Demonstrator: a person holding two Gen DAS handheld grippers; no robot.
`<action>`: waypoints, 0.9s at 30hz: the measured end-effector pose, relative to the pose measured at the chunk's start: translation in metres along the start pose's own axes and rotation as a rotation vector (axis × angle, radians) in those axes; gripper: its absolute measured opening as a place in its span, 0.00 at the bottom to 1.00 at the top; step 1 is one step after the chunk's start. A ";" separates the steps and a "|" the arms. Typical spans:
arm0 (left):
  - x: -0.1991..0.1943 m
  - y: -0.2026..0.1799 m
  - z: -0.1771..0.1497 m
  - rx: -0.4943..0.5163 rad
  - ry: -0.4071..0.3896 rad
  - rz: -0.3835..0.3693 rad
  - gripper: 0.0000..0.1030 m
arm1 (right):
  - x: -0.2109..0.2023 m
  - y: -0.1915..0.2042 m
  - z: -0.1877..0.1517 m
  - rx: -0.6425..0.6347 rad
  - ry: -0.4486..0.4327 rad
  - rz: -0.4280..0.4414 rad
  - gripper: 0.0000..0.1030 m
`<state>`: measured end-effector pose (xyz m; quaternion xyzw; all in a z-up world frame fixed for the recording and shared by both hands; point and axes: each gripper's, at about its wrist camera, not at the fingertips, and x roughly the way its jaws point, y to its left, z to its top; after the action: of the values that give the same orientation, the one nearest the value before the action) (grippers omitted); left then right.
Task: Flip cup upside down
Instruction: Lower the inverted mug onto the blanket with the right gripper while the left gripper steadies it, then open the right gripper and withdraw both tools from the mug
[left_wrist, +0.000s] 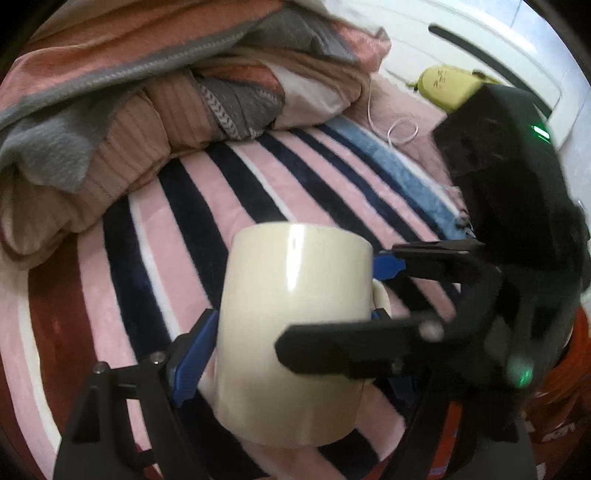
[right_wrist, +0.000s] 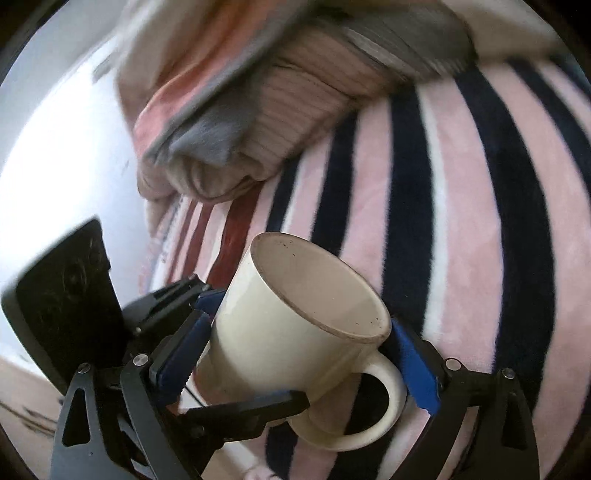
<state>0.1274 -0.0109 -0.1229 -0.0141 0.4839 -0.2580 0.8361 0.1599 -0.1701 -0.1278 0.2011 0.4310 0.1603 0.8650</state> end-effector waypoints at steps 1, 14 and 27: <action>-0.003 -0.001 -0.001 -0.010 -0.015 -0.007 0.79 | -0.004 0.008 -0.001 -0.048 -0.015 -0.025 0.87; -0.024 -0.023 -0.062 0.013 -0.172 0.083 0.79 | -0.008 0.088 -0.048 -0.521 0.042 -0.202 0.77; -0.043 -0.033 -0.060 0.005 -0.226 0.197 0.93 | -0.027 0.092 -0.054 -0.506 -0.048 -0.196 0.81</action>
<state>0.0477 -0.0068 -0.1112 0.0066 0.3851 -0.1724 0.9066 0.0913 -0.0914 -0.0942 -0.0604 0.3741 0.1738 0.9089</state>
